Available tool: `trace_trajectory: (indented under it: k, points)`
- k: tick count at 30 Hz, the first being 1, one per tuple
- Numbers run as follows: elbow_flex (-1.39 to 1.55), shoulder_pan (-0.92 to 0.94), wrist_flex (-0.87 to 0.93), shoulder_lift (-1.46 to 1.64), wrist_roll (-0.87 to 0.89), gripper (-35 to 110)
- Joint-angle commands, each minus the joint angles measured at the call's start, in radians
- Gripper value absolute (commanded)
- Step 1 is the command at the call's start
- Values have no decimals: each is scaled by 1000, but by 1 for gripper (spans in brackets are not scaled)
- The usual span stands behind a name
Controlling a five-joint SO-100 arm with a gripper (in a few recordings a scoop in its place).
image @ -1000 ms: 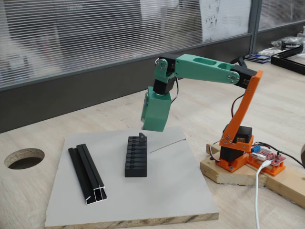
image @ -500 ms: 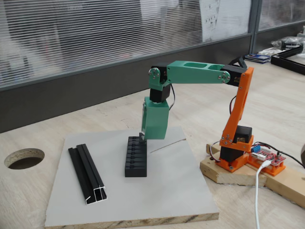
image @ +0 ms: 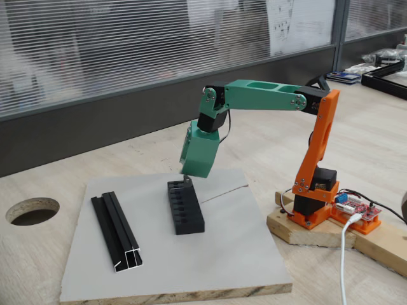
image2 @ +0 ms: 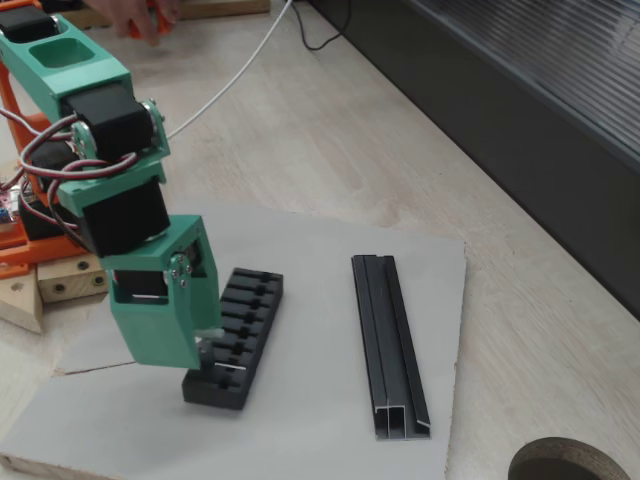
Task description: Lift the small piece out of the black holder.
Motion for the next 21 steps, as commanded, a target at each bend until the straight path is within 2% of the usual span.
trace_trajectory:
  k: [1, 15, 21]
  points:
    - [-3, 8, -14, 12, 2, 34]
    - [-2, 3, 2, 31, -3, 34]
    - [-14, -89, 74, 69, 0, 34]
